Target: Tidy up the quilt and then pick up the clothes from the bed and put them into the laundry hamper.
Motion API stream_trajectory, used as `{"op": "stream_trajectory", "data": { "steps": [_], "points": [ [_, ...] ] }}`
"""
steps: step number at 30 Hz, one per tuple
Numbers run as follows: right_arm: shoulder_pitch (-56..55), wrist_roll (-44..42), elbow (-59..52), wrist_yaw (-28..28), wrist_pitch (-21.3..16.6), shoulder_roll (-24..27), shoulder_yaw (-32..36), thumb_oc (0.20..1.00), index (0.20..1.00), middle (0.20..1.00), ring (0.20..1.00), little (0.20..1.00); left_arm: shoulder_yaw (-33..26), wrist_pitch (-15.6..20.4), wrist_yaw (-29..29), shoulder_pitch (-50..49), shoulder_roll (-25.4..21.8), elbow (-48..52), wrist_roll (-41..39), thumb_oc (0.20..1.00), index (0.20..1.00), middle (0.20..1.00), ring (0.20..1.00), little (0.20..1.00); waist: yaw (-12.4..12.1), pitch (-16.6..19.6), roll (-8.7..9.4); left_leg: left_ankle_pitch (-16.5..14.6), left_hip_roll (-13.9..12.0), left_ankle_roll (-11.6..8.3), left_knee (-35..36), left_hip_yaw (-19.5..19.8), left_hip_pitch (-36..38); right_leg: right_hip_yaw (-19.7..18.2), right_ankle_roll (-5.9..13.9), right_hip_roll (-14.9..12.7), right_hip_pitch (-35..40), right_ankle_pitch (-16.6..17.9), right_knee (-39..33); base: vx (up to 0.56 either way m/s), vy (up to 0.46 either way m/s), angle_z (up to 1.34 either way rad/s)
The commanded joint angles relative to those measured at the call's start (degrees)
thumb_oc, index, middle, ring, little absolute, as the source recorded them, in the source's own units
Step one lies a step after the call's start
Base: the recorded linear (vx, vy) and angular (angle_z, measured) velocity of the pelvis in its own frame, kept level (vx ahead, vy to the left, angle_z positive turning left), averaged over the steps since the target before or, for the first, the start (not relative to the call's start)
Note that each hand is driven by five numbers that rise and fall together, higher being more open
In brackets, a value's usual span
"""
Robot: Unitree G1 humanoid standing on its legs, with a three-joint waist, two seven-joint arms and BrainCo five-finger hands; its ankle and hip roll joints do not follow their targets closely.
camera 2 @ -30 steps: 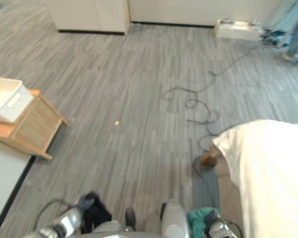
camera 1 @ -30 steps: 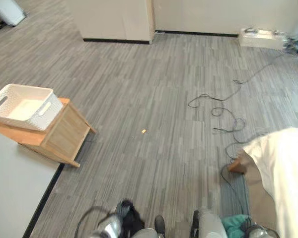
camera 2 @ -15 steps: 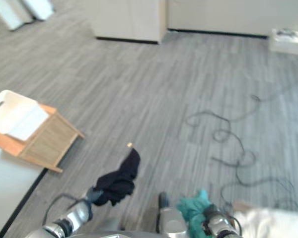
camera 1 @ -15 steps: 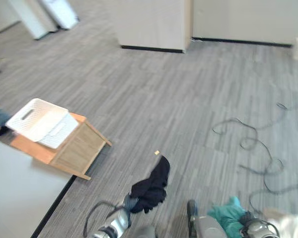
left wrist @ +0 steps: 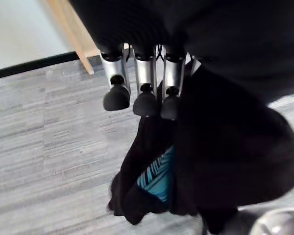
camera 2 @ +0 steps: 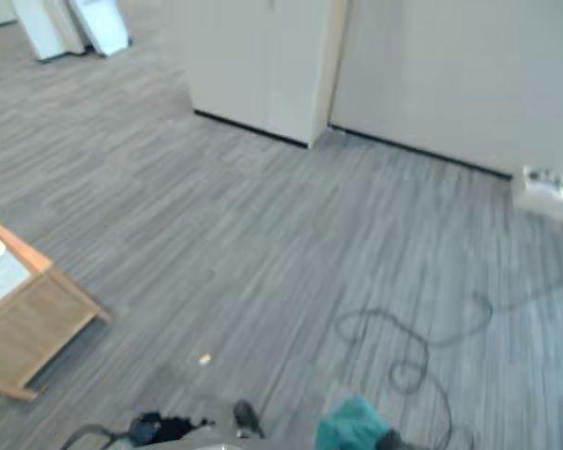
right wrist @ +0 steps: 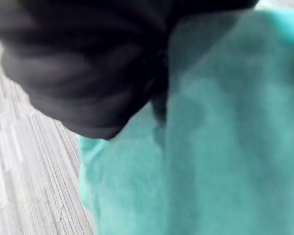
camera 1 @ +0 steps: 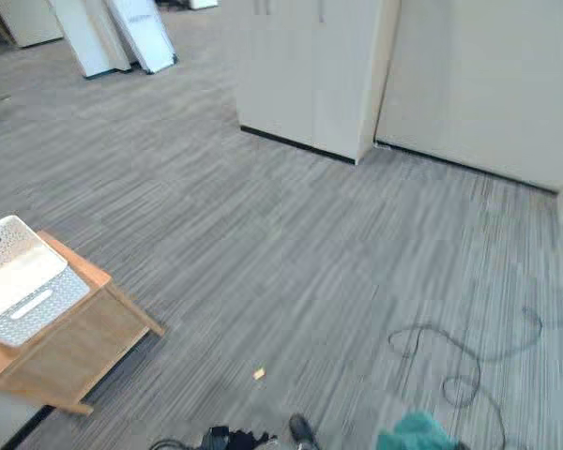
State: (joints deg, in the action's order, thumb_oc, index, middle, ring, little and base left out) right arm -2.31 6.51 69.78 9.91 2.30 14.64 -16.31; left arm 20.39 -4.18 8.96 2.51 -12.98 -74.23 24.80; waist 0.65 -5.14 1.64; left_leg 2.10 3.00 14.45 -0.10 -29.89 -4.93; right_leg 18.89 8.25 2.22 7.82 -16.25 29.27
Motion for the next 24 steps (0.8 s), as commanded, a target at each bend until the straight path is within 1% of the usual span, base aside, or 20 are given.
{"op": "stream_trajectory", "data": {
  "steps": [1, 2, 3, 4, 6, 7, 8, 9, 11, 13, 14, 15, 16, 17, 19, 20, 21, 22, 23, 24],
  "points": [
    [7.63, -2.52, -0.89, 1.46, -0.19, 2.61, 4.01, 0.2, 0.2, 0.2, 0.2, 0.2, -0.75, -0.69, 1.04, 3.13, -1.67, 1.49, -1.54, 0.2, 0.2, 0.2, 0.2, 0.2, -2.39, -6.2, 0.24, -2.96, -1.58, -10.8, 4.46, 5.16, 6.28, -9.67, 6.16, -14.32, -2.39, 22.97, 4.44, 0.66, 0.304, 1.38],
    [8.11, -3.24, -1.31, 1.48, -0.3, 2.59, 4.11, 0.2, 0.2, 0.2, 0.2, 0.2, -0.4, -0.81, 1.3, 3.89, -2.05, 1.9, -1.77, 0.2, 0.2, 0.2, 0.2, 0.2, -1.72, -7.11, -1.01, -2.76, -3.01, -10.56, 5.1, 6.48, 7.78, -10.62, 4.56, -12.74, -6.99, 21.72, 8.31, 0.43, 0.16, 2.04],
    [8.19, -4.13, -1.44, 1.66, -0.58, 2.65, 4.3, 0.2, 0.2, 0.2, 0.2, 0.2, 0.33, -0.7, 1.42, 4.99, -2.37, 2.34, -1.64, 0.2, 0.2, 0.2, 0.2, 0.2, -0.94, -7.91, -1.52, -3.42, -3.34, -10.77, 5.1, 8.69, 8.89, -11.61, 3.51, -11.21, -10.91, 19.18, 10.17, 0.41, 0.068, 2.3],
    [8.06, -4.94, -1.61, 1.55, -0.72, 2.77, 4.32, 0.2, 0.2, 0.2, 0.2, 0.2, 1.35, -0.53, 1.43, 6.27, -2.6, 3.06, -1.04, 0.2, 0.2, 0.2, 0.2, 0.2, 0.22, -8.64, -1.72, -4.46, -3.34, -11.25, 5.1, 11.15, 11.0, -12.16, 2.53, -10.11, -13.98, 16.44, 9.4, 0.47, 0.028, 2.2],
    [7.37, -5.99, -1.46, 1.79, -1.17, 3.14, 4.34, 0.2, 0.2, 0.2, 0.2, 0.2, 2.91, -0.13, 1.88, 8.14, -2.71, 4.09, -1.01, 0.2, 0.2, 0.2, 0.2, 0.2, 1.94, -9.71, -1.84, -6.04, -3.11, -12.16, 5.1, 15.82, 13.93, -13.05, 1.28, -8.59, -17.02, 13.38, 2.08, 0.53, -0.077, 1.71],
    [7.28, -6.27, -1.44, 1.82, -1.18, 3.33, 4.48, 0.2, 0.2, 0.2, 0.2, 0.2, 3.58, 0.18, 2.02, 9.04, -2.55, 4.54, -1.16, 0.2, 0.2, 0.2, 0.2, 0.2, 2.96, -9.87, -1.84, -7.03, -3.0, -12.7, 5.1, 18.56, 15.24, -13.68, 0.98, -7.92, -17.17, 12.94, -4.75, 0.66, -0.166, 2.03],
    [7.21, -6.59, -1.02, 2.07, -0.97, 3.58, 4.49, 0.2, 0.2, 0.2, 0.2, 0.2, 4.06, 0.52, 2.27, 9.86, -2.39, 4.64, -1.16, 0.2, 0.2, 0.2, 0.2, 0.2, 3.88, -10.03, -1.4, -8.55, -2.63, -13.53, 5.1, 21.14, 17.05, -15.21, 1.24, -7.68, -17.53, 14.03, -15.19, 0.63, -0.198, 2.18],
    [6.87, -6.92, -0.63, 2.14, -0.6, 3.73, 4.79, 0.2, 0.2, 0.2, 0.2, 0.2, 4.74, 0.74, 2.35, 10.49, -2.32, 4.97, -0.83, 0.2, 0.2, 0.2, 0.2, 0.2, 4.39, -10.15, -1.0, -9.63, -2.63, -14.39, 5.1, 22.93, 18.16, -16.2, 2.06, -8.19, -16.93, 15.46, -22.71, 0.61, -0.216, 1.69],
    [6.71, -6.95, 0.19, 2.23, -0.17, 3.62, 4.88, 0.2, 0.2, 0.2, 0.2, 0.2, 4.68, 0.94, 2.49, 11.12, -2.0, 4.53, -0.62, 0.2, 0.2, 0.2, 0.2, 0.2, 5.14, -10.06, -0.54, -11.9, -2.89, -15.56, 5.1, 25.24, 20.56, -17.73, 4.08, -8.33, -19.52, 19.34, -30.4, 0.61, -0.229, 1.53],
    [6.61, -6.28, 0.73, 1.9, 0.08, 3.57, 4.64, 0.2, 0.2, 0.2, 0.2, 0.2, 4.14, 0.97, 2.48, 9.84, -1.69, 3.66, -0.49, 0.2, 0.2, 0.2, 0.2, 0.2, 6.23, -9.85, -1.4, -14.36, -4.22, -16.37, 5.1, 27.76, 24.45, -16.11, 4.95, -7.8, -21.21, 20.49, -30.58, 0.69, -0.212, 1.42],
    [6.37, -6.2, 0.88, 1.7, -0.09, 3.79, 4.61, 0.2, 0.2, 0.2, 0.2, 0.2, 3.68, 1.11, 2.31, 9.05, -1.61, 2.99, -0.59, 0.2, 0.2, 0.2, 0.2, 0.2, 6.55, -9.58, -1.73, -14.28, -4.73, -16.57, 4.78, 28.95, 26.23, -16.54, 4.62, -7.57, -21.09, 20.42, -28.88, 0.67, -0.234, 1.29],
    [6.4, -5.93, 1.06, 1.35, -0.16, 4.01, 4.49, 0.2, 0.2, 0.2, 0.2, 0.2, 3.5, 0.87, 2.11, 8.35, -1.58, 2.03, 0.14, 0.2, 0.2, 0.2, 0.2, 0.2, 6.65, -9.17, -2.01, -13.95, -5.44, -16.79, 0.94, 30.51, 26.0, -17.88, 3.59, -6.96, -20.6, 20.3, -26.71, 0.64, -0.266, 1.07],
    [6.86, -5.99, 1.33, 1.0, -0.28, 4.41, 4.3, 0.2, 0.2, 0.2, 0.2, 0.2, 3.32, 0.71, 1.89, 7.52, -1.32, 1.48, -0.09, 0.2, 0.2, 0.2, 0.2, 0.2, 6.41, -8.97, -2.65, -11.93, -6.29, -17.19, -4.31, 31.05, 24.4, -19.04, 2.43, -5.72, -19.51, 19.81, -25.35, 0.6, -0.308, 1.09],
    [6.97, -5.64, 1.18, 0.68, -0.57, 4.47, 3.7, 0.2, 0.2, 0.2, 0.2, 0.2, 2.73, 0.52, 1.68, 6.73, -1.2, 0.82, -0.42, 0.2, 0.2, 0.2, 0.2, 0.2, 6.06, -8.85, -2.88, -7.99, -6.77, -17.93, -12.23, 30.85, 21.45, -19.06, 1.02, -5.43, -18.15, 19.22, -24.88, 0.53, -0.306, 0.72],
    [7.47, -5.43, -0.06, 1.13, -0.66, 5.37, 3.16, 0.2, 0.2, 0.2, 0.2, 0.2, 1.29, 0.14, 1.44, 5.27, -1.39, 0.29, -1.52, 0.2, 0.2, 0.2, 0.2, 0.2, 3.88, -11.13, -2.42, 2.04, -8.02, -18.99, -33.68, 29.91, 10.84, -16.32, -2.61, -6.11, -13.27, 17.1, -25.27, 0.44, -0.363, 0.53],
    [8.03, -5.33, -0.7, 1.03, -0.53, 5.51, 2.81, 0.2, 0.2, 0.2, 0.2, 0.2, 1.17, -0.11, 1.89, 4.97, -1.66, 0.67, -2.1, 0.2, 0.2, 0.2, 0.2, 0.2, 3.18, -11.18, -1.47, 2.26, -8.78, -17.72, -38.21, 28.08, 7.49, -15.69, -3.84, -6.39, -11.36, 16.18, -26.11, 0.42, -0.376, 0.4],
    [8.88, -5.23, -1.12, 1.2, -0.54, 6.1, 2.45, 0.2, 0.2, 0.2, 0.2, 0.2, 0.94, -0.23, 2.44, 4.83, -1.84, 1.1, -3.16, 0.2, 0.2, 0.2, 0.2, 0.2, 1.89, -12.33, -0.73, 1.34, -9.48, -17.65, -43.81, 26.21, 3.86, -15.33, -4.65, -6.51, -8.23, 14.87, -27.48, 0.3, -0.237, 0.26],
    [8.93, -5.23, -1.11, 1.2, -0.54, 6.06, 2.45, 0.2, 0.2, 0.2, 0.2, 0.2, 0.92, -0.24, 2.43, 4.87, -1.89, 1.11, -3.16, 0.2, 0.2, 0.2, 0.2, 0.2, 1.99, -12.21, -0.61, 1.47, -9.36, -17.62, -43.87, 26.29, 3.56, -15.25, -4.64, -6.63, -8.39, 14.99, -27.56, 0.51, -0.246, 0.08],
    [9.99, -4.54, -1.1, 1.08, -0.21, 6.57, 1.83, 0.2, 0.2, 0.2, 0.2, 0.2, 0.67, -0.19, 2.7, 4.82, -1.53, 1.57, -4.17, 0.2, 0.2, 0.2, 0.2, 0.2, 0.13, -12.8, 0.11, -0.56, -10.99, -17.57, -42.86, 20.85, -2.11, -13.6, -5.1, -7.23, -3.58, 12.74, -29.64, 0.57, -0.151, 0.29],
    [10.25, -4.16, -1.12, 1.04, -0.36, 6.98, 1.56, 0.2, 0.2, 0.2, 0.2, 0.2, 0.43, 0.18, 2.74, 4.42, -1.27, 1.86, -4.66, 0.2, 0.2, 0.2, 0.2, 0.2, -0.93, -12.7, 0.16, -1.33, -10.58, -17.88, -39.42, 18.82, -4.53, -13.05, -4.93, -7.33, -0.98, 11.84, -30.98, 0.79, -0.14, 0.41]
  ]
}}
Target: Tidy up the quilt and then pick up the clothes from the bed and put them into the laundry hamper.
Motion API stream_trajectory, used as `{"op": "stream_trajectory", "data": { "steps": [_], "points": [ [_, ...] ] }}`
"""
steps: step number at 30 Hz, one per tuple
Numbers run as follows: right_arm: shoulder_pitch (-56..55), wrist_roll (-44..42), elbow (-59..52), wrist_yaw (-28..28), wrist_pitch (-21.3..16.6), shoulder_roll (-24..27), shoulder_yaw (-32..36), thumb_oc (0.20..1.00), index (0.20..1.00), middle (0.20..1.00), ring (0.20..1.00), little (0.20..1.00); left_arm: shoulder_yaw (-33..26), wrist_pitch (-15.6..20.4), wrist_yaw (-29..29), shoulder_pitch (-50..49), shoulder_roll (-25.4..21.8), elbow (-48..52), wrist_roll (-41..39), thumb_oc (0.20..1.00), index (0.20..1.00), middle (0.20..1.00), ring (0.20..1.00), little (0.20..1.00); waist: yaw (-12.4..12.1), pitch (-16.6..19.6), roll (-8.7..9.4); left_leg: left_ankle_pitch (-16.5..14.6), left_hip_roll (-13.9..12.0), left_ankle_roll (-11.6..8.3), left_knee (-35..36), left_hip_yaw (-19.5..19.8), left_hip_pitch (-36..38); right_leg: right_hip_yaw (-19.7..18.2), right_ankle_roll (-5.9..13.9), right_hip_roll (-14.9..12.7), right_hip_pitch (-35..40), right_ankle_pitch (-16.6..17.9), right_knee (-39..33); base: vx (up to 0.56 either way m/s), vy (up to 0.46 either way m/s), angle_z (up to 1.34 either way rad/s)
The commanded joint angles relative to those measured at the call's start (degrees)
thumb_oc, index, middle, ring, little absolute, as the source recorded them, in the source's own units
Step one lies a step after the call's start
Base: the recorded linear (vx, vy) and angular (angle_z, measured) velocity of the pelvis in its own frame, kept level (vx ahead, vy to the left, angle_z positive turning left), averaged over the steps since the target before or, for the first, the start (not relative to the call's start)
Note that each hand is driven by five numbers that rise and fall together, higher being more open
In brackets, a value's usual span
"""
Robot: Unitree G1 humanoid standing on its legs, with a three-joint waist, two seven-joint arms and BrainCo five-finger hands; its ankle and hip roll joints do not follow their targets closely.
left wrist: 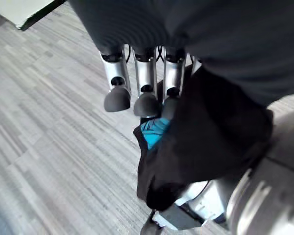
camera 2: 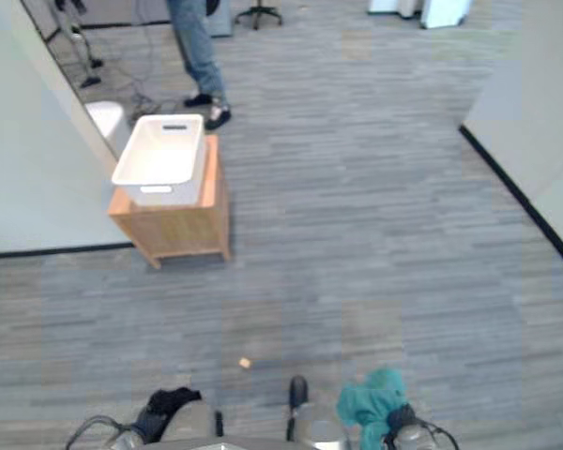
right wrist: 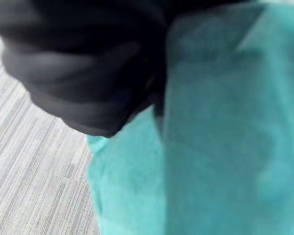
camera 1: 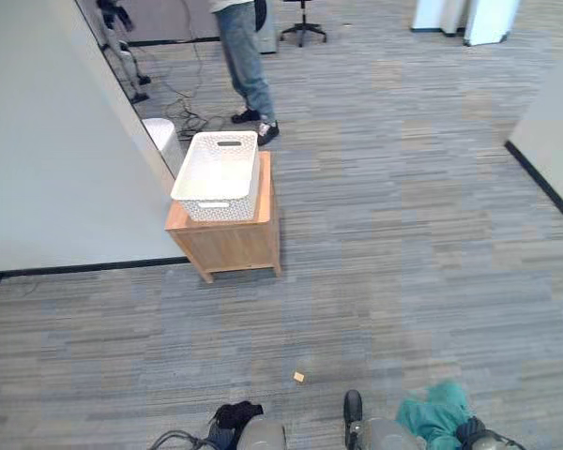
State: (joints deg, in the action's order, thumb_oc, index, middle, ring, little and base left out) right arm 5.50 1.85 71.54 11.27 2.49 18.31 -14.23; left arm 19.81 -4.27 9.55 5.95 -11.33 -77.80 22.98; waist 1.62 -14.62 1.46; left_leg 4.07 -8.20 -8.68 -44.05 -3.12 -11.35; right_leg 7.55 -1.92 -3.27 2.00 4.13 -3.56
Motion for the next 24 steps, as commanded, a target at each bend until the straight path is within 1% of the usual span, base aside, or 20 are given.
{"op": "stream_trajectory", "data": {
  "steps": [1, 3, 4, 5, 6, 7, 8, 9, 10, 11, 12, 13, 14, 15, 16, 19, 20, 21, 22, 24],
  "points": [
    [2.28, 0.76, -2.92, -0.35, -0.65, 3.47, -0.58, 0.2, 0.2, 0.2, 0.2, 0.2, 0.84, 0.51, 2.01, 0.51, -2.79, 5.58, -3.01, 0.2, 0.2, 0.2, 0.2, 0.2, -2.57, -2.84, -0.05, -3.86, 1.12, 5.34, 10.54, -9.52, 0.58, -1.39, 5.65, -1.64, 6.75, -9.43, 1.23, 0.66, 0.021, 0.59],
    [1.85, 1.17, -2.63, -0.42, -1.03, 3.74, -0.7, 0.2, 0.2, 0.2, 0.2, 0.2, 0.74, 0.87, 1.65, -0.66, -2.38, 5.76, -3.07, 0.2, 0.2, 0.2, 0.2, 0.2, -3.99, -1.61, -0.17, -3.31, 2.5, 5.59, 26.13, -12.23, -0.37, -0.28, 7.01, -1.89, 10.07, -11.54, 0.39, 0.53, 0.068, 0.6],
    [1.83, 1.18, -2.63, -0.42, -1.03, 3.74, -0.7, 0.2, 0.2, 0.2, 0.2, 0.2, 0.75, 0.86, 1.65, -0.68, -2.38, 5.77, -3.07, 0.2, 0.2, 0.2, 0.2, 0.2, -4.04, -1.52, 0.01, -2.79, 2.77, 5.64, 26.95, -12.4, -0.08, -0.32, 7.04, -2.1, 9.96, -11.46, 0.37, 0.69, 0.093, 0.63],
    [1.75, 2.01, -2.11, 0.01, -0.79, 4.23, -0.65, 0.2, 0.2, 0.2, 0.2, 0.2, 0.8, 0.43, 1.1, -1.65, -2.12, 5.73, -2.55, 0.2, 0.2, 0.2, 0.2, 0.2, -5.45, -0.29, -0.59, 1.46, 1.96, 4.28, 40.14, -14.56, -0.6, 1.49, 7.83, -1.16, 13.84, -13.83, 0.25, 0.76, 0.108, 0.53],
    [2.24, 2.08, -2.06, -0.85, -0.74, 4.04, -0.75, 0.2, 0.2, 0.2, 0.2, 0.2, 0.08, 0.24, 0.71, -2.42, -2.14, 5.02, -2.77, 0.2, 0.2, 0.2, 0.2, 0.2, -5.93, 0.8, -0.52, 0.76, 2.64, 4.84, 44.66, -13.33, 1.78, 1.77, 8.85, -1.25, 14.82, -14.86, 1.06, 0.76, 0.108, 0.25],
    [2.25, 2.08, -2.06, -0.85, -0.74, 4.05, -0.76, 0.2, 0.2, 0.2, 0.2, 0.2, 0.06, 0.24, 0.71, -2.42, -2.13, 5.03, -2.77, 0.2, 0.2, 0.2, 0.2, 0.2, -5.98, 0.82, -0.59, 0.99, 2.59, 4.84, 44.95, -13.38, 1.86, 1.7, 8.82, -1.18, 14.74, -14.78, 1.05, 0.64, 0.129, 0.15],
    [1.76, 2.53, -2.22, -0.51, -1.11, 2.95, -0.78, 0.2, 0.2, 0.2, 0.2, 0.2, 0.7, -0.15, 0.3, -2.62, -1.79, 4.2, -2.16, 0.2, 0.2, 0.2, 0.2, 0.2, -6.1, 1.43, 0.78, 0.93, 5.16, 6.65, 44.11, -11.52, 2.73, 2.14, 10.16, -2.01, 14.09, -13.85, 9.04, 0.37, 0.083, 0.05],
    [1.77, 2.53, -2.22, -0.51, -1.12, 2.94, -0.77, 0.2, 0.2, 0.2, 0.2, 0.2, 0.69, -0.14, 0.3, -2.6, -1.79, 4.2, -2.16, 0.2, 0.2, 0.2, 0.2, 0.2, -6.16, 1.61, 0.7, 1.0, 5.02, 6.65, 44.08, -11.54, 2.47, 2.06, 10.13, -1.9, 13.78, -13.79, 9.13, 0.53, 0.142, -0.04],
    [1.39, 2.43, -2.46, -0.75, -1.05, 2.02, -0.48, 0.2, 0.2, 0.2, 0.2, 0.2, 1.06, -0.51, -0.37, -2.61, -1.96, 3.64, -0.89, 0.2, 0.2, 0.2, 0.2, 0.2, -5.85, 1.54, 1.16, 0.08, 5.82, 7.73, 44.22, -11.78, 3.82, 1.77, 11.51, -2.34, 11.06, -12.11, 16.94, 0.42, 0.148, -0.18],
    [2.0, 1.62, -4.28, -0.85, -1.38, 0.88, -0.4, 0.2, 0.2, 0.2, 0.2, 0.2, 0.9, -0.94, -0.44, -2.16, -2.63, 3.69, 0.05, 0.2, 0.2, 0.2, 0.2, 0.2, -4.6, 0.32, 1.34, -1.78, 6.15, 9.11, 45.82, -12.56, 8.23, 0.67, 14.27, -4.07, 3.88, -4.56, 31.67, 0.58, 0.181, -0.18],
    [2.7, 1.2, -5.46, -1.0, -1.68, 0.18, -0.59, 0.2, 0.2, 0.2, 0.2, 0.2, 1.23, -1.09, -0.2, -1.55, -3.2, 3.98, 0.06, 0.2, 0.2, 0.2, 0.2, 0.2, -3.79, -0.34, 1.04, -2.6, 5.68, 9.45, 47.18, -12.73, 11.14, 1.16, 14.78, -5.53, -0.06, -1.46, 37.15, 0.42, 0.122, -0.19],
    [2.74, 1.2, -5.46, -1.0, -1.67, 0.18, -0.58, 0.2, 0.2, 0.2, 0.2, 0.2, 1.22, -1.09, -0.2, -1.51, -3.19, 3.98, 0.06, 0.2, 0.2, 0.2, 0.2, 0.2, -3.92, -0.23, 0.92, -2.51, 5.51, 9.42, 47.2, -12.84, 10.98, 1.06, 14.71, -5.37, -0.3, -1.31, 37.12, 0.45, 0.076, -0.26],
    [3.01, 0.86, -6.49, -0.77, -1.7, -0.35, -0.2, 0.2, 0.2, 0.2, 0.2, 0.2, 2.08, -1.01, -0.01, -0.04, -4.2, 4.88, 0.32, 0.2, 0.2, 0.2, 0.2, 0.2, -2.81, -1.42, -0.11, -3.56, 4.23, 9.48, 48.03, -12.96, 14.73, 4.68, 13.49, -8.61, -4.91, -1.96, 40.89, 0.41, 0.033, -0.04],
    [2.87, 0.87, -6.63, -0.65, -1.6, -0.33, 0.01, 0.2, 0.2, 0.2, 0.2, 0.2, 2.4, -0.97, 0.22, 0.47, -4.58, 5.3, 0.3, 0.2, 0.2, 0.2, 0.2, 0.2, -2.27, -1.6, -0.61, -3.88, 3.72, 9.29, 48.15, -12.83, 15.72, 6.11, 12.85, -9.11, -6.03, -3.13, 39.02, 0.57, 0.004, 0.1],
    [2.74, 0.96, -6.66, -0.38, -1.6, -0.4, -0.1, 0.2, 0.2, 0.2, 0.2, 0.2, 2.76, -0.75, 0.56, 1.37, -5.0, 5.93, 0.18, 0.2, 0.2, 0.2, 0.2, 0.2, -1.72, -1.97, -0.67, -4.57, 3.57, 8.69, 48.29, -13.01, 17.27, 7.64, 11.99, -9.09, -7.24, -5.95, 36.02, 0.43, -0.098, 0.33],
    [2.45, 0.94, -6.55, -0.09, -1.49, -0.31, 0.16, 0.2, 0.2, 0.2, 0.2, 0.2, 2.91, -0.45, 1.05, 2.67, -5.6, 7.07, 0.03, 0.2, 0.2, 0.2, 0.2, 0.2, -0.72, -1.6, -0.73, -5.25, 2.99, 7.34, 48.45, -12.84, 18.61, 9.31, 11.93, -8.57, -7.79, -7.18, 26.75, 0.33, -0.163, 0.21],
    [1.94, 0.63, -5.66, 0.31, -1.24, -0.32, 0.66, 0.2, 0.2, 0.2, 0.2, 0.2, 2.56, -0.01, 1.63, 3.81, -5.86, 7.55, -0.45, 0.2, 0.2, 0.2, 0.2, 0.2, 0.42, -1.13, -0.71, -6.43, 2.0, 5.37, 48.83, -12.15, 20.54, 8.8, 12.36, -8.0, -7.13, -5.46, 11.69, 0.42, -0.278, 0.15],
    [1.94, 0.63, -5.66, 0.31, -1.24, -0.32, 0.66, 0.2, 0.2, 0.2, 0.2, 0.2, 2.56, -0.01, 1.63, 3.81, -5.85, 7.55, -0.45, 0.2, 0.2, 0.2, 0.2, 0.2, 0.43, -1.12, -0.72, -6.42, 1.98, 5.37, 48.83, -12.14, 20.53, 8.83, 12.36, -7.97, -7.1, -5.41, 11.61, 0.66, -0.463, 0.16],
    [1.15, 0.36, -4.76, 0.46, -0.96, -0.47, 1.33, 0.2, 0.2, 0.2, 0.2, 0.2, 1.95, 0.52, 1.93, 4.69, -6.03, 7.82, -0.63, 0.2, 0.2, 0.2, 0.2, 0.2, 1.81, -0.63, -0.92, -7.71, 0.71, 3.71, 49.05, -11.27, 22.69, 4.25, 13.96, -8.86, -8.73, -2.3, 4.69, 0.47, -0.339, 0.13],
    [0.44, 0.64, -4.11, 0.21, -0.76, -0.43, 1.6, 0.2, 0.2, 0.2, 0.2, 0.2, 1.71, 0.72, 2.05, 4.45, -6.09, 7.58, -0.4, 0.2, 0.2, 0.2, 0.2, 0.2, 2.64, -0.2, -1.71, -8.82, -0.7, 2.5, 49.02, -11.08, 25.32, 1.95, 14.92, -10.1, -10.3, -0.36, 3.07, 0.54, -0.416, 0.32]
  ]
}}
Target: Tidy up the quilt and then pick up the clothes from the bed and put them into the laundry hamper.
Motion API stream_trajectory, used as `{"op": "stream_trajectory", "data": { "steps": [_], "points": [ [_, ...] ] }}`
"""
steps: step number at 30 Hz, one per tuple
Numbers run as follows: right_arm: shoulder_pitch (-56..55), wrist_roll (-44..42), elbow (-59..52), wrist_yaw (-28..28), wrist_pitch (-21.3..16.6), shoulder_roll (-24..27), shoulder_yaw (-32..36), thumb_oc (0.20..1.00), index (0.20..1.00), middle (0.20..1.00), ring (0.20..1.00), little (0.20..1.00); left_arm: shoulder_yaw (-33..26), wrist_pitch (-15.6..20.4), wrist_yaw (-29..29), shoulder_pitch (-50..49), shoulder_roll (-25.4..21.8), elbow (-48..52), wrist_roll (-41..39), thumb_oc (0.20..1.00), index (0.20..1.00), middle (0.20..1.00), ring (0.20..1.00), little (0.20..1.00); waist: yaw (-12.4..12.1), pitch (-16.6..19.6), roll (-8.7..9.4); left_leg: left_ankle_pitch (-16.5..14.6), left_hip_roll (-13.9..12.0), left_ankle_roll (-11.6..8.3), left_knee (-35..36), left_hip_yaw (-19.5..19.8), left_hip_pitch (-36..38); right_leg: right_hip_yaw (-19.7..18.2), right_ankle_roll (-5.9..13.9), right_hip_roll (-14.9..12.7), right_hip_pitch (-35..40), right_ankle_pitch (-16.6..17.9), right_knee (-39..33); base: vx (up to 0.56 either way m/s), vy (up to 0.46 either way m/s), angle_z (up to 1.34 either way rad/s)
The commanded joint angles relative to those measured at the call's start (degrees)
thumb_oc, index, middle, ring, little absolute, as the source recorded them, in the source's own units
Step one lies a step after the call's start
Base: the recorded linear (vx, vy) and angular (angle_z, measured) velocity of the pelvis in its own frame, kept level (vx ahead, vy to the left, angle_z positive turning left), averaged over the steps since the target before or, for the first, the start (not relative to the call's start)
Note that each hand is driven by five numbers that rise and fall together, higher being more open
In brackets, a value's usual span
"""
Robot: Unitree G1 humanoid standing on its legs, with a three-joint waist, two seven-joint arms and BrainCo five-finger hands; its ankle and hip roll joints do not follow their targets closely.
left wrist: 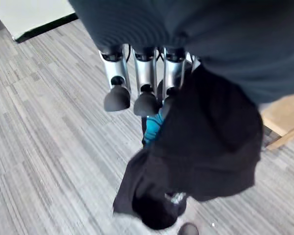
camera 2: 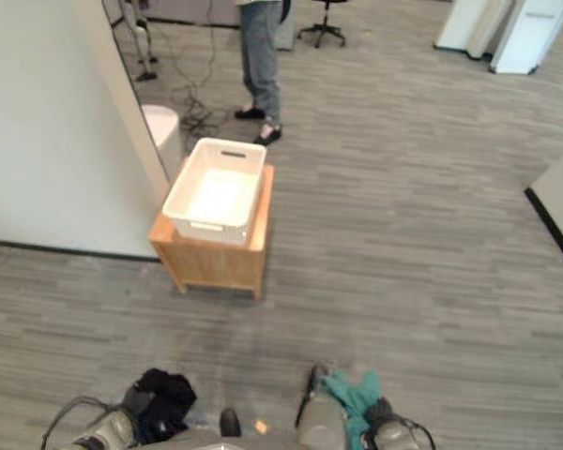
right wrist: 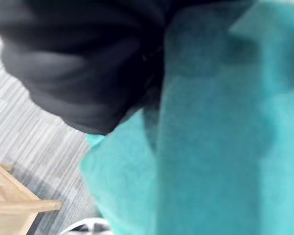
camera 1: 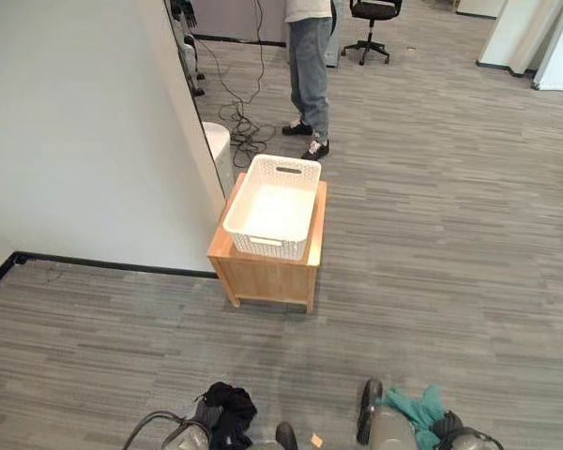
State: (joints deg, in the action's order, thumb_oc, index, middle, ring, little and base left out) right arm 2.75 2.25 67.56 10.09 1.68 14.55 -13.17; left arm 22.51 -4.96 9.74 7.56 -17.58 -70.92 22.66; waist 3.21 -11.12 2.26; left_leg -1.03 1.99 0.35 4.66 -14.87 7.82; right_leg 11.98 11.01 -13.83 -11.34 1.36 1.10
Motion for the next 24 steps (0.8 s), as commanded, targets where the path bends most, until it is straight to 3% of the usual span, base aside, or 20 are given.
{"op": "stream_trajectory", "data": {
  "steps": [1, 3, 5, 6, 7, 8, 9, 10, 11, 12, 13, 15, 17, 18, 19, 20, 21, 22, 23, 24],
  "points": [
    [2.69, 0.53, 0.09, 1.3, 0.04, 3.41, 0.65, 0.2, 0.2, 0.2, 0.2, 0.2, -1.22, 1.55, 1.87, 2.5, 0.17, 0.49, 0.14, 0.2, 0.2, 0.2, 0.2, 0.2, 1.18, -3.4, -2.67, -4.26, -11.28, -6.91, 0.06, 0.75, 7.22, -2.4, 2.15, 0.19, 3.14, 2.83, -1.67, 0.32, -0.266, 0.2],
    [2.46, 0.97, 0.89, 0.92, 0.07, 4.13, 0.57, 0.2, 0.2, 0.2, 0.2, 0.2, -1.43, 1.88, 1.89, 1.54, 0.7, -0.43, 0.13, 0.2, 0.2, 0.2, 0.2, 0.2, 1.49, -2.69, -3.32, -3.23, -12.8, -8.05, -3.34, 1.39, 8.03, -1.38, 1.62, 0.71, 4.25, 2.87, -1.27, 0.46, -0.443, -0.02],
    [2.68, 1.65, 1.65, 0.53, 0.11, 4.45, -0.11, 0.2, 0.2, 0.2, 0.2, 0.2, -2.41, 1.96, 1.88, 0.21, 1.46, -1.09, -1.24, 0.2, 0.2, 0.2, 0.2, 0.2, 1.09, -2.85, -4.6, 2.58, -17.05, -8.87, -12.74, 1.87, 5.7, -0.3, -0.34, 3.03, 5.84, 1.21, -0.78, 0.45, -0.525, -0.1],
    [3.01, 2.15, 1.71, 0.58, 0.1, 4.75, -0.84, 0.2, 0.2, 0.2, 0.2, 0.2, -3.05, 1.78, 1.79, -0.48, 1.83, -1.21, -2.46, 0.2, 0.2, 0.2, 0.2, 0.2, 0.46, -3.37, -4.54, 7.67, -19.17, -8.8, -20.13, 3.1, 2.79, 0.91, -1.95, 4.56, 8.04, 0.22, -1.62, 0.28, -0.519, -0.33],
    [3.11, 2.5, 1.32, 0.96, 0.19, 5.15, -1.14, 0.2, 0.2, 0.2, 0.2, 0.2, -3.38, 1.63, 1.81, -0.69, 2.17, -1.09, -3.41, 0.2, 0.2, 0.2, 0.2, 0.2, -0.55, -4.76, -3.86, 11.96, -20.44, -8.23, -28.65, 5.55, -1.91, 1.93, -3.74, 5.47, 10.73, -0.73, -2.36, 0.32, -0.573, -0.34],
    [3.32, 2.81, 0.63, 1.09, 0.27, 5.5, -1.53, 0.2, 0.2, 0.2, 0.2, 0.2, -3.6, 1.53, 2.27, -0.81, 2.5, -0.9, -4.24, 0.2, 0.2, 0.2, 0.2, 0.2, -1.16, -5.68, -3.11, 12.71, -20.64, -6.59, -33.19, 6.8, -4.65, 2.5, -5.05, 6.15, 12.9, -1.58, -3.23, 0.34, -0.535, -0.27],
    [3.95, 3.28, 0.23, 0.95, 0.36, 5.77, -2.47, 0.2, 0.2, 0.2, 0.2, 0.2, -3.58, 1.41, 2.58, -0.85, 2.94, -0.68, -5.04, 0.2, 0.2, 0.2, 0.2, 0.2, -2.39, -6.79, -1.89, 9.68, -17.0, -4.88, -38.14, 9.22, -8.72, 1.7, -6.06, 6.18, 14.01, -2.09, -3.73, 0.37, -0.384, -0.53],
    [4.77, 4.38, -0.15, 0.7, 0.42, 5.9, -4.0, 0.2, 0.2, 0.2, 0.2, 0.2, -3.49, 1.56, 2.88, -0.86, 3.41, -0.42, -5.91, 0.2, 0.2, 0.2, 0.2, 0.2, -3.73, -7.53, -1.08, 5.8, -11.6, -3.87, -39.67, 11.88, -12.72, 0.09, -6.22, 6.42, 15.38, -2.54, -4.51, 0.25, -0.205, -0.68],
    [4.77, 4.38, -0.15, 0.7, 0.42, 5.89, -4.0, 0.2, 0.2, 0.2, 0.2, 0.2, -3.49, 1.56, 2.88, -0.86, 3.41, -0.42, -5.91, 0.2, 0.2, 0.2, 0.2, 0.2, -3.7, -7.48, -1.07, 5.8, -11.58, -3.87, -39.68, 11.91, -12.8, 0.12, -6.21, 6.41, 15.33, -2.54, -4.5, 0.43, -0.182, -1.19],
    [5.76, 6.09, -0.2, 0.43, 0.22, 5.7, -6.32, 0.2, 0.2, 0.2, 0.2, 0.2, -3.46, 2.16, 3.13, -0.59, 4.14, 0.21, -6.34, 0.2, 0.2, 0.2, 0.2, 0.2, -6.49, -7.85, -0.58, 0.76, -4.22, -3.17, -37.49, 13.1, -18.41, -2.92, -5.83, 7.56, 18.33, -3.78, -5.47, 0.45, -0.145, -0.8],
    [6.04, 6.75, -0.39, 0.46, -0.06, 5.36, -7.06, 0.2, 0.2, 0.2, 0.2, 0.2, -3.34, 2.4, 3.2, -0.34, 4.35, 0.3, -6.34, 0.2, 0.2, 0.2, 0.2, 0.2, -7.62, -7.34, -0.36, 0.42, -3.28, -2.97, -34.11, 11.62, -19.89, -3.63, -5.64, 7.73, 19.32, -4.78, -5.9, 0.57, -0.157, -0.66],
    [6.24, 6.57, -0.76, 0.66, -0.62, 5.51, -7.32, 0.2, 0.2, 0.2, 0.2, 0.2, -2.95, 2.77, 2.78, -0.54, 4.88, 0.75, -6.19, 0.2, 0.2, 0.2, 0.2, 0.2, -8.32, -6.25, -0.83, 0.62, -3.7, -2.36, -25.85, 6.66, -20.57, -2.56, -5.49, 8.48, 20.62, -6.55, -6.11, 0.44, -0.039, -0.58],
    [5.99, 6.39, -0.95, 0.87, -0.84, 5.51, -7.28, 0.2, 0.2, 0.2, 0.2, 0.2, -3.12, 2.64, 2.06, -1.32, 4.98, 1.39, -5.71, 0.2, 0.2, 0.2, 0.2, 0.2, -8.63, -5.18, -1.5, 3.11, -4.44, -3.07, -15.1, -3.9, -19.83, -1.4, -5.56, 10.33, 23.73, -9.06, -6.11, 0.5, 0.019, -0.33],
    [5.75, 6.68, -0.8, 1.02, -0.77, 5.53, -7.14, 0.2, 0.2, 0.2, 0.2, 0.2, -3.06, 2.44, 1.63, -1.45, 5.08, 1.45, -5.34, 0.2, 0.2, 0.2, 0.2, 0.2, -7.98, -4.75, -1.64, 3.34, -5.54, -4.15, -11.9, -9.91, -18.28, 0.0, -5.24, 10.85, 25.8, -10.89, -6.05, 0.47, 0.047, 0.33],
    [5.91, 6.97, -0.81, 1.06, -0.64, 5.36, -7.27, 0.2, 0.2, 0.2, 0.2, 0.2, -2.89, 2.24, 1.39, -1.45, 5.08, 1.84, -5.02, 0.2, 0.2, 0.2, 0.2, 0.2, -7.62, -4.39, -1.67, 3.78, -7.04, -3.88, -11.25, -14.39, -17.57, 1.21, -5.36, 11.55, 26.18, -11.51, -5.0, 0.49, 0.054, 0.58],
    [5.93, 7.11, -0.84, 0.39, -0.6, 4.85, -7.65, 0.2, 0.2, 0.2, 0.2, 0.2, -3.11, 1.77, 1.25, -1.84, 4.75, 2.1, -4.94, 0.2, 0.2, 0.2, 0.2, 0.2, -7.8, -3.77, -1.3, 2.42, -6.85, -2.33, -9.9, -16.38, -15.15, 2.21, -4.76, 11.62, 26.15, -12.57, -1.85, 0.48, 0.043, 0.47],
    [6.01, 7.44, -0.76, 0.27, -0.75, 4.5, -8.27, 0.2, 0.2, 0.2, 0.2, 0.2, -3.33, 1.91, 1.08, -1.89, 4.69, 2.17, -5.24, 0.2, 0.2, 0.2, 0.2, 0.2, -8.56, -3.06, -0.47, 1.53, -5.24, -0.73, -9.6, -14.47, -14.61, 2.82, -4.25, 11.35, 25.96, -12.18, 1.97, 0.48, 0.07, 0.41],
    [5.69, 7.62, -0.66, 0.28, -0.88, 3.83, -8.07, 0.2, 0.2, 0.2, 0.2, 0.2, -3.53, 1.85, 1.21, -1.77, 4.6, 1.78, -5.61, 0.2, 0.2, 0.2, 0.2, 0.2, -8.47, -2.77, 0.57, 0.58, -3.41, 0.72, -8.82, -12.45, -13.85, 3.86, -2.17, 10.2, 24.37, -10.81, 8.93, 0.44, 0.091, 0.25],
    [5.28, 7.71, -0.27, 0.19, -0.7, 2.99, -7.4, 0.2, 0.2, 0.2, 0.2, 0.2, -3.94, 1.61, 1.19, -1.58, 4.38, 0.98, -5.45, 0.2, 0.2, 0.2, 0.2, 0.2, -8.23, -3.04, 1.22, -0.38, -2.78, 1.54, -7.88, -12.38, -12.06, 4.83, 1.19, 8.74, 21.63, -8.08, 16.09, 0.39, 0.086, 0.3],
    [5.1, 7.38, -0.4, 0.17, -0.61, 2.57, -6.54, 0.2, 0.2, 0.2, 0.2, 0.2, -4.41, 1.34, 1.39, -1.51, 4.18, 0.99, -5.38, 0.2, 0.2, 0.2, 0.2, 0.2, -7.94, -3.47, 1.68, -1.28, -2.22, 2.37, -7.37, -11.97, -10.5, 4.64, 3.85, 7.16, 19.78, -3.69, 21.32, 0.35, 0.059, 0.47]
  ]
}}
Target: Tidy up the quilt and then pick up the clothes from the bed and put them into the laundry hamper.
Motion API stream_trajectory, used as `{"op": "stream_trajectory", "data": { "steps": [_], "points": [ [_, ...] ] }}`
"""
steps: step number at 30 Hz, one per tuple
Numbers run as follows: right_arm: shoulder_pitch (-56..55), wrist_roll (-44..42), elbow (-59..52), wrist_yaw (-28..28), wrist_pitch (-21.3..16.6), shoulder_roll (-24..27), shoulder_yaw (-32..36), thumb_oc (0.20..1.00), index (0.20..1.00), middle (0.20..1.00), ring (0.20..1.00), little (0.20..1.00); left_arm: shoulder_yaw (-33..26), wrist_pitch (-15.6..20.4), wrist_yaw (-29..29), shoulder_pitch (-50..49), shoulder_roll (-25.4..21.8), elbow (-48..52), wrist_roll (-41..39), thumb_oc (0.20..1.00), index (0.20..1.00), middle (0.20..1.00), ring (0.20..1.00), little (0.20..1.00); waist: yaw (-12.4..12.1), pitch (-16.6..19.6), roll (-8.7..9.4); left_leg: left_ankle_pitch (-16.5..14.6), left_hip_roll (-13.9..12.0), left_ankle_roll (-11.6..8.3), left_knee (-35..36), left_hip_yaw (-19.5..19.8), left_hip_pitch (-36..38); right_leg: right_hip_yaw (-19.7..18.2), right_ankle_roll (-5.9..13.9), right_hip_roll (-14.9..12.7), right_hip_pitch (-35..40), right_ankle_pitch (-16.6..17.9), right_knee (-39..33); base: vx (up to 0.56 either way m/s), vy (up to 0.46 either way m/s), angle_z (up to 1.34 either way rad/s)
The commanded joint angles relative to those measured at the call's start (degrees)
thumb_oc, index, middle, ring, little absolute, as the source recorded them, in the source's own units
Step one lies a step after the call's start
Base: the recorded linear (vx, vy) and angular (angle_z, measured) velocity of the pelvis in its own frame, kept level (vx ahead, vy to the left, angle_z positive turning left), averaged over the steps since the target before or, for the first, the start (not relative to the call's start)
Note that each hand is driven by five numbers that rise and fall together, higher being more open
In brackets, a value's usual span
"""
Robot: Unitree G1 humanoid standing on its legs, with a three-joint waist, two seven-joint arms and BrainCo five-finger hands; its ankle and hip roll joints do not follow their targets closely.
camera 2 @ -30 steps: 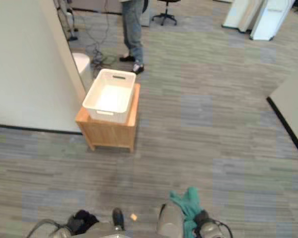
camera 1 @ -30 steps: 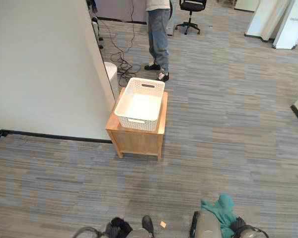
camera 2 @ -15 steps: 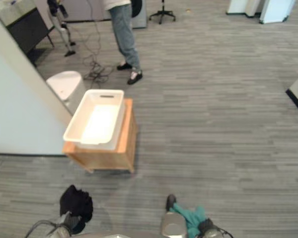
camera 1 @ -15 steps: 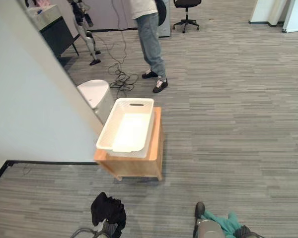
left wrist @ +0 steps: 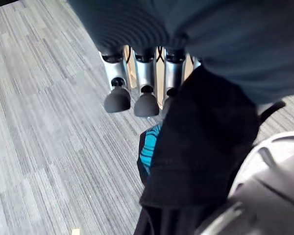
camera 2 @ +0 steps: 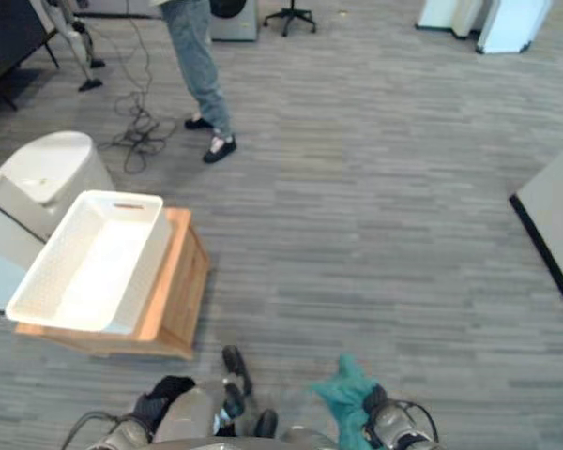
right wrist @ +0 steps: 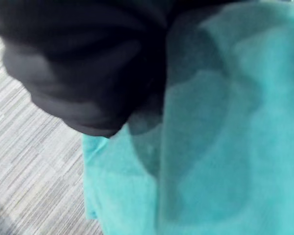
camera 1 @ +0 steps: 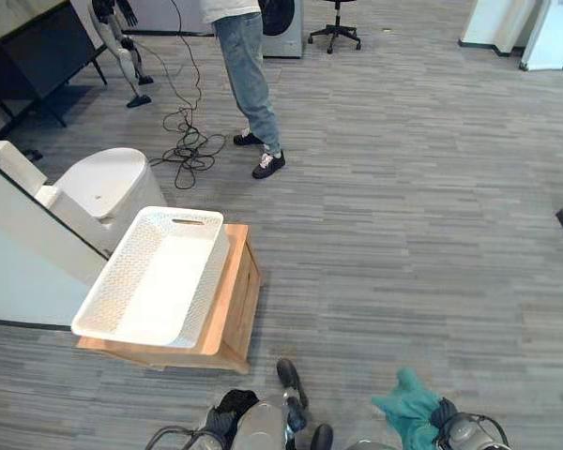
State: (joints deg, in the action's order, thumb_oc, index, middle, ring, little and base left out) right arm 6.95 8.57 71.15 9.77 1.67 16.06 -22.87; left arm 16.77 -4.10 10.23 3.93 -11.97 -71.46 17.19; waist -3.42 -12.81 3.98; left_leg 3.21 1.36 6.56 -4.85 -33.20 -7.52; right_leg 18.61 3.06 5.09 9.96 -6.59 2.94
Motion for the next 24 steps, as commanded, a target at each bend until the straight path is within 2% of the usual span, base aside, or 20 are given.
{"op": "stream_trajectory", "data": {
  "steps": [1, 2, 3, 5, 6, 7, 8, 9, 10, 12, 13, 15, 16, 17, 18, 19, 20, 21, 22, 24],
  "points": [
    [0.59, 0.52, -4.42, 0.6, -0.64, 0.73, 3.85, 0.2, 0.2, 0.2, 0.2, 0.2, 1.17, 0.31, 1.28, 2.31, -1.64, 1.38, -0.23, 0.2, 0.2, 0.2, 0.2, 0.2, -0.78, -2.14, -0.06, -5.72, -1.41, -3.34, 3.26, 7.42, 6.37, -2.33, 11.94, -13.28, -4.5, 6.25, 25.76, 0.32, 0.045, 0.56],
    [0.53, 0.26, -4.57, 0.83, -0.62, 0.65, 4.23, 0.2, 0.2, 0.2, 0.2, 0.2, 0.76, 0.19, 1.79, 2.5, -1.85, 1.4, -0.97, 0.2, 0.2, 0.2, 0.2, 0.2, -0.21, -2.81, -0.57, -5.66, -1.62, -3.02, 5.03, 8.98, 8.35, -3.13, 11.83, -14.29, -8.6, 7.33, 32.32, 0.23, -0.025, 0.6],
    [0.62, 0.03, -4.36, 0.9, -0.71, 0.5, 4.61, 0.2, 0.2, 0.2, 0.2, 0.2, 0.54, 0.31, 2.03, 2.75, -2.01, 1.47, -1.51, 0.2, 0.2, 0.2, 0.2, 0.2, -0.01, -3.32, -1.35, -4.59, -2.95, -3.08, 6.03, 10.5, 9.1, -3.5, 10.76, -14.25, -11.15, 8.21, 33.29, 0.25, -0.077, 1.0],
    [0.26, -0.22, -3.19, 1.22, -0.69, 0.74, 4.78, 0.2, 0.2, 0.2, 0.2, 0.2, 1.15, 0.71, 2.3, 3.44, -2.62, 1.47, -1.47, 0.2, 0.2, 0.2, 0.2, 0.2, 0.45, -3.84, -1.64, -4.66, -3.11, -3.75, 7.34, 15.09, 10.72, -5.86, 8.64, -14.87, -13.36, 5.77, 29.91, 0.3, -0.154, 1.55],
    [-0.03, -0.32, -2.62, 1.28, -0.75, 0.97, 4.66, 0.2, 0.2, 0.2, 0.2, 0.2, 1.88, 0.89, 2.44, 3.72, -2.88, 1.3, -1.19, 0.2, 0.2, 0.2, 0.2, 0.2, 0.87, -3.93, -1.65, -4.81, -3.07, -4.2, 7.6, 17.59, 11.12, -8.08, 7.45, -14.03, -14.45, 4.14, 26.43, 0.36, -0.18, 1.64],
    [-0.27, -0.6, -2.43, 1.22, -0.72, 1.19, 4.74, 0.2, 0.2, 0.2, 0.2, 0.2, 2.25, 1.0, 2.41, 3.9, -3.04, 1.21, -0.97, 0.2, 0.2, 0.2, 0.2, 0.2, 1.4, -4.03, -1.56, -5.08, -2.97, -4.68, 7.75, 19.83, 11.71, -10.31, 6.94, -13.13, -14.95, 3.31, 22.64, 0.25, -0.138, 1.7],
    [-0.26, -0.6, -2.42, 1.22, -0.72, 1.2, 4.74, 0.2, 0.2, 0.2, 0.2, 0.2, 2.25, 1.0, 2.41, 3.91, -3.03, 1.21, -0.97, 0.2, 0.2, 0.2, 0.2, 0.2, 1.46, -3.91, -1.71, -5.02, -3.16, -4.74, 7.71, 19.9, 11.52, -10.16, 6.86, -12.94, -14.92, 3.58, 22.27, 0.4, -0.228, 1.9],
    [-0.77, -1.6, -1.79, 1.46, -0.74, 1.66, 4.86, 0.2, 0.2, 0.2, 0.2, 0.2, 3.35, 1.34, 2.57, 4.37, -3.23, 0.87, -0.42, 0.2, 0.2, 0.2, 0.2, 0.2, 2.97, -3.88, -1.1, -6.25, -2.14, -5.65, 7.72, 25.03, 12.38, -16.94, 6.29, -10.76, -14.39, 1.95, 8.7, 0.27, -0.168, 1.73],
    [-0.75, -1.61, -1.77, 1.46, -0.75, 1.66, 4.85, 0.2, 0.2, 0.2, 0.2, 0.2, 3.34, 1.34, 2.57, 4.38, -3.23, 0.87, -0.42, 0.2, 0.2, 0.2, 0.2, 0.2, 3.03, -3.82, -1.15, -6.2, -2.21, -5.67, 7.69, 25.09, 12.26, -16.86, 6.26, -10.71, -14.32, 2.19, 8.38, 0.44, -0.26, 1.75],
    [-1.17, -2.95, -1.43, 1.1, -0.66, 1.87, 5.43, 0.2, 0.2, 0.2, 0.2, 0.2, 3.66, 1.58, 2.56, 4.95, -3.29, 0.5, -0.24, 0.2, 0.2, 0.2, 0.2, 0.2, 4.77, -3.4, -0.55, -7.68, -1.48, -6.22, 7.78, 31.18, 13.41, -25.26, 6.75, -8.31, -15.91, 4.41, 0.7, 0.41, -0.235, 1.31],
    [-1.36, -2.91, -1.1, 0.96, -0.5, 2.07, 5.48, 0.2, 0.2, 0.2, 0.2, 0.2, 3.38, 1.6, 2.48, 4.97, -3.66, 0.13, 0.02, 0.2, 0.2, 0.2, 0.2, 0.2, 4.93, -3.32, -0.2, -8.4, -1.13, -6.43, 7.86, 33.29, 14.16, -27.61, 7.18, -6.93, -17.44, 5.9, -0.87, 0.45, -0.274, 1.53],
    [-2.06, -2.59, -0.64, 0.57, -0.11, 2.66, 5.83, 0.2, 0.2, 0.2, 0.2, 0.2, 3.39, 1.29, 2.21, 4.7, -4.32, -0.62, 0.83, 0.2, 0.2, 0.2, 0.2, 0.2, 5.49, -3.61, -0.21, -10.51, -0.81, -6.92, 6.03, 36.19, 14.99, -24.99, 6.68, -7.9, -16.11, 6.04, -1.65, 0.38, -0.266, 2.55],
    [-1.54, -2.19, -0.94, 0.08, -0.19, 2.89, 5.58, 0.2, 0.2, 0.2, 0.2, 0.2, 2.51, 1.47, 2.46, 3.28, -4.02, -1.46, 0.3, 0.2, 0.2, 0.2, 0.2, 0.2, 5.24, -3.26, -0.5, -12.01, 0.04, -7.63, -0.05, 37.46, 14.31, -24.0, 5.57, -8.16, -14.5, 5.94, -1.15, 0.38, -0.292, 2.14],
    [-1.35, -1.7, -1.31, -0.13, -0.49, 3.33, 5.31, 0.2, 0.2, 0.2, 0.2, 0.2, 2.05, 1.52, 2.47, 2.71, -3.74, -1.47, -0.09, 0.2, 0.2, 0.2, 0.2, 0.2, 5.16, -3.98, -1.19, -10.79, 0.12, -9.48, -6.49, 37.62, 12.2, -23.12, 4.62, -8.03, -12.59, 5.41, -1.07, 0.35, -0.294, 0.92],
    [-1.18, -1.58, -1.75, -0.03, -0.62, 3.82, 5.63, 0.2, 0.2, 0.2, 0.2, 0.2, 1.64, 1.72, 2.68, 2.51, -3.57, -1.12, -0.71, 0.2, 0.2, 0.2, 0.2, 0.2, 4.83, -4.89, -1.21, -8.31, -0.15, -11.24, -14.94, 36.18, 7.64, -21.35, 3.77, -9.22, -11.34, 4.97, -1.08, 0.14, -0.188, 0.89],
    [-0.8, -1.86, -2.17, 0.36, -0.6, 4.44, 5.83, 0.2, 0.2, 0.2, 0.2, 0.2, 1.36, 1.87, 3.01, 2.42, -3.47, -0.44, -1.45, 0.2, 0.2, 0.2, 0.2, 0.2, 4.72, -5.62, -1.18, -5.14, -1.22, -12.33, -21.97, 34.03, 2.67, -19.25, 2.86, -10.21, -10.12, 4.58, -1.54, 0.12, -0.19, 1.31],
    [-0.83, -2.13, -2.55, 0.49, -0.64, 4.55, 5.94, 0.2, 0.2, 0.2, 0.2, 0.2, 1.02, 1.76, 3.3, 2.23, -3.59, -0.12, -1.77, 0.2, 0.2, 0.2, 0.2, 0.2, 4.64, -5.98, -0.75, -4.19, -2.89, -12.06, -25.58, 30.83, 0.13, -17.86, 2.32, -10.74, -8.45, 4.31, -2.41, 0.08, -0.137, 1.21],
    [-0.83, -2.13, -2.55, 0.49, -0.64, 4.56, 5.94, 0.2, 0.2, 0.2, 0.2, 0.2, 1.02, 1.76, 3.3, 2.23, -3.58, -0.12, -1.77, 0.2, 0.2, 0.2, 0.2, 0.2, 4.66, -5.97, -0.79, -4.23, -2.91, -12.06, -25.66, 30.86, 0.07, -17.84, 2.32, -10.7, -8.46, 4.32, -2.42, 0.25, -0.207, 1.05],
    [-0.86, -2.45, -2.68, 0.55, -0.54, 4.84, 6.47, 0.2, 0.2, 0.2, 0.2, 0.2, 0.77, 1.39, 3.51, 2.0, -3.79, 0.43, -1.76, 0.2, 0.2, 0.2, 0.2, 0.2, 4.3, -6.06, -0.31, -3.88, -7.11, -11.82, -25.61, 22.97, -3.74, -14.7, 2.2, -11.48, -4.74, 3.88, -5.24, 0.28, -0.138, 0.52],
    [-1.17, -2.63, -2.53, 0.5, -0.52, 5.03, 6.67, 0.2, 0.2, 0.2, 0.2, 0.2, 0.61, 1.4, 3.1, 1.46, -3.72, 0.69, -1.31, 0.2, 0.2, 0.2, 0.2, 0.2, 4.23, -4.96, -1.05, -3.94, -8.31, -11.37, -16.66, 18.45, -3.83, -12.93, 2.55, -11.22, -2.53, 2.88, -7.42, 0.38, -0.066, 0.53]
  ]
}}
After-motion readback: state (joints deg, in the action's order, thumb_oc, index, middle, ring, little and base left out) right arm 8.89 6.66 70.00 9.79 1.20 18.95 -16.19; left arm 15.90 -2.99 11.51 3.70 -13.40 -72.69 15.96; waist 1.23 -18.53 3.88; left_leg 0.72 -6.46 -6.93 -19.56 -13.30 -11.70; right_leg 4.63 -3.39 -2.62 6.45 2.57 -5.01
